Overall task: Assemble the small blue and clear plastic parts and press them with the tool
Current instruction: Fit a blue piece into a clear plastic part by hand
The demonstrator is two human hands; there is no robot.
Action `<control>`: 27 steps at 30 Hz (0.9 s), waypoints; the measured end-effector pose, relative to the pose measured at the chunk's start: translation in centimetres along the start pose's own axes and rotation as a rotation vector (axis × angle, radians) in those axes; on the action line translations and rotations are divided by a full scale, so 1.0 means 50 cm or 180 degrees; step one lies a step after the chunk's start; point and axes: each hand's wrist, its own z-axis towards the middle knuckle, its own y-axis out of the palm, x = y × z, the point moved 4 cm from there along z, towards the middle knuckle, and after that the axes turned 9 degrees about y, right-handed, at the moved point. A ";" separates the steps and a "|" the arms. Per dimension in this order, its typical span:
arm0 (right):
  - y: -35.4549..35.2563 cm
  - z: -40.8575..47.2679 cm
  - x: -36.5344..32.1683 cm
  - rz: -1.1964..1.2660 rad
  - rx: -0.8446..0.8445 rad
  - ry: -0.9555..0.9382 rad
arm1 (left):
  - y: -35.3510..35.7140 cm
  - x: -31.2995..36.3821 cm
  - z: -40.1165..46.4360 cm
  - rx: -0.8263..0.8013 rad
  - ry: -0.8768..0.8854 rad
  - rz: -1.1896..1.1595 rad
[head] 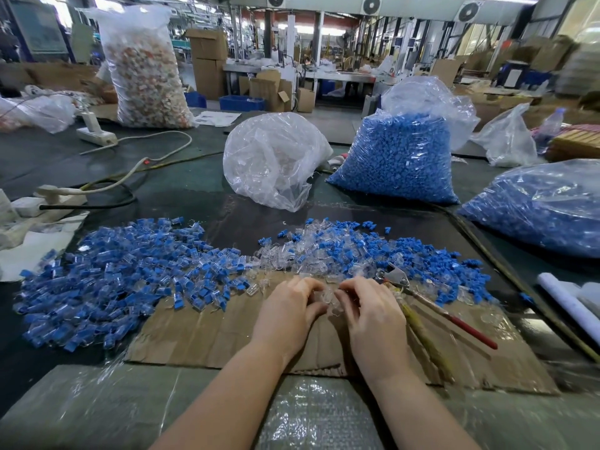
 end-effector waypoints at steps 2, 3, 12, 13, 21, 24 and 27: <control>0.001 -0.002 0.004 0.0129 -0.0054 0.0067 | 0.000 0.000 -0.001 0.0132 0.0047 0.0147; 0.001 -0.003 0.006 0.0162 -0.0082 0.0080 | -0.001 0.001 -0.002 0.0224 0.0052 0.0185; 0.004 -0.004 0.005 0.0278 -0.0358 0.0118 | -0.022 -0.007 -0.008 0.0504 -0.0315 -0.0549; 0.003 -0.004 0.005 0.0320 -0.0371 0.0143 | -0.021 -0.007 -0.007 0.0463 -0.0326 -0.0608; 0.010 -0.006 0.014 0.0305 -0.0478 0.0271 | -0.019 -0.009 -0.004 0.0408 -0.0272 -0.0611; 0.012 -0.006 0.014 0.0258 -0.0455 0.0244 | -0.019 -0.011 -0.002 0.0498 -0.0319 -0.0661; 0.012 -0.005 0.013 0.0253 -0.0416 0.0225 | -0.020 -0.013 -0.003 0.0592 -0.0405 -0.0798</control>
